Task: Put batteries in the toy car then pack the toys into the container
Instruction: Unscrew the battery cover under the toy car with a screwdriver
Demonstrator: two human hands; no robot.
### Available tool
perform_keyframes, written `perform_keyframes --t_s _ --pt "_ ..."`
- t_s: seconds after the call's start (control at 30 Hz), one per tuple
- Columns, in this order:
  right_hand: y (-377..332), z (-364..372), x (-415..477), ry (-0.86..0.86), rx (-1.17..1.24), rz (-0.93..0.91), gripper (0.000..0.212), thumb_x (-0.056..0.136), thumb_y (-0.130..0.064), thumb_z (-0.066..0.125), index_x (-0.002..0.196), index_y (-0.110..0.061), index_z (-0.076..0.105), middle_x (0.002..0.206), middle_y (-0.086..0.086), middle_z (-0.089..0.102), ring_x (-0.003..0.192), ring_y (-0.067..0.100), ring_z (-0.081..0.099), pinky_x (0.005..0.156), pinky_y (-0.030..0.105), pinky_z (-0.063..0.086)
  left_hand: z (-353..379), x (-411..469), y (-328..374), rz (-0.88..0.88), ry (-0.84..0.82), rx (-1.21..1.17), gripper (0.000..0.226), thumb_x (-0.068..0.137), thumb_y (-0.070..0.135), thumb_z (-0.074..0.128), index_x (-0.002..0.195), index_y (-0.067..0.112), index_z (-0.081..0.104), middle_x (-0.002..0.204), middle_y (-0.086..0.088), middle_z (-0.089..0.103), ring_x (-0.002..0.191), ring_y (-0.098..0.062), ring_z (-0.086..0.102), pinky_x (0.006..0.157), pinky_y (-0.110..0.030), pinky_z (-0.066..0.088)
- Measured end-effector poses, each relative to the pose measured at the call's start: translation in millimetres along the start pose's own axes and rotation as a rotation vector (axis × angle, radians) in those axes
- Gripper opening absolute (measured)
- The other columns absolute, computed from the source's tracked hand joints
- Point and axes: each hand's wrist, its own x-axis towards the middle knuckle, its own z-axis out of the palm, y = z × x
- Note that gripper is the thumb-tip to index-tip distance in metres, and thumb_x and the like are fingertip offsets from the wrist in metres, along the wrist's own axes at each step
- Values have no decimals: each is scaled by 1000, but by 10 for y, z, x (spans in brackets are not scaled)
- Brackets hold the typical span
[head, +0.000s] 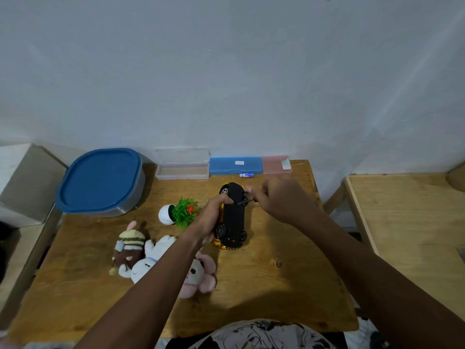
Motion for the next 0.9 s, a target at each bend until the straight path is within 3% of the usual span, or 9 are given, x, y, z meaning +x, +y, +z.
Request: perform_keyframes --t_s 0.1,0.27,0.33,0.47,0.53,0.63,0.77,0.9 --pt "58 34 37 -67 0 45 49 95 -39 60 60 -5 59 52 5 48 51 18 47 54 35 41 3 -4 -19 -24 0 -28 43 93 31 45 126 6 57 100 -20 65 86 -30 64 72 -37 55" --pt "102 33 34 -57 172 -45 20 79 -31 79 77 -13 70 74 -2 64 68 10 55 62 33 51 6 7 -25 -40 5 -36 44 92 32 46 126 6 57 101 -20 65 85 -30 64 71 -36 55" --pt "102 26 31 -61 203 -54 18 76 -29 82 80 -15 71 78 -4 65 72 9 58 66 34 54 -1 24 -50 -47 7 -34 52 86 37 51 128 6 56 102 -21 65 87 -32 64 73 -38 55" --pt "139 88 25 -88 159 41 31 85 -47 69 84 -17 67 78 -4 64 70 9 57 63 31 51 -4 29 -80 -46 14 -30 52 87 37 50 129 7 56 103 -21 64 90 -33 62 74 -39 54" --pt "156 126 18 -107 142 63 32 94 -46 57 88 -16 68 76 -1 65 65 10 56 61 35 51 -16 22 -82 -43 5 -17 52 86 38 50 129 9 53 105 -21 63 91 -33 62 73 -39 54" --pt "150 114 9 -84 215 55 15 92 -32 65 98 -19 69 83 -1 70 68 10 62 64 30 53 -5 19 -80 -51 -12 -32 43 93 33 45 128 10 53 105 -20 63 90 -32 62 72 -38 55" --pt "144 55 10 -79 312 19 23 81 -22 78 103 -20 69 84 -7 67 72 5 62 67 21 50 7 23 -62 -46 -4 -51 41 93 31 44 126 9 55 103 -19 63 88 -31 62 70 -37 54" --pt "155 102 12 -95 241 52 22 88 -37 69 104 -21 69 87 -8 67 73 5 62 66 25 53 -8 32 -68 -47 -15 -39 46 90 35 47 128 9 55 106 -21 62 93 -34 61 76 -41 52"
